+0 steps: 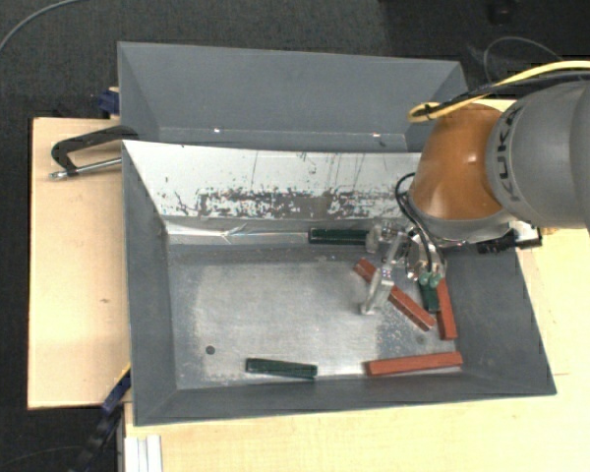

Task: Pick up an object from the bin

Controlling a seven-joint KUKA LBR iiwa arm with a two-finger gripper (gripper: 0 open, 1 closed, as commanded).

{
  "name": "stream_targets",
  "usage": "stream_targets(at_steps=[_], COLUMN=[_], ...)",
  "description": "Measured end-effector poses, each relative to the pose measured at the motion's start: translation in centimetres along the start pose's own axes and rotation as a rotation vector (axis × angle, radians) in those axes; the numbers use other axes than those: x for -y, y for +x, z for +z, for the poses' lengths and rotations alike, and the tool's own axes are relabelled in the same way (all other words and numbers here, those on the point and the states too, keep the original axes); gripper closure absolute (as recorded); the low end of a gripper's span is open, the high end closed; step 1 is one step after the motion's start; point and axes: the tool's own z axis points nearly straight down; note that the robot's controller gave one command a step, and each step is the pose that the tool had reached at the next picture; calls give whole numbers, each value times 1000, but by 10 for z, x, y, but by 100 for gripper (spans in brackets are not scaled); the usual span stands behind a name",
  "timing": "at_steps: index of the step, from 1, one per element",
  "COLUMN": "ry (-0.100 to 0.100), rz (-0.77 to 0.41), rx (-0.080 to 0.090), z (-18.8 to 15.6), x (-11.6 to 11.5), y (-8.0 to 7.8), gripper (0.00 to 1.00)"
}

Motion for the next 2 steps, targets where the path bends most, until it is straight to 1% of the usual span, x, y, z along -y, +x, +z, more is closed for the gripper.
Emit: stream_targets(at_steps=[1, 2], ry=[2, -2], rz=[0, 48], rx=[1, 13], z=[-1, -192], x=[2, -37], y=[0, 19], gripper=[100, 100])
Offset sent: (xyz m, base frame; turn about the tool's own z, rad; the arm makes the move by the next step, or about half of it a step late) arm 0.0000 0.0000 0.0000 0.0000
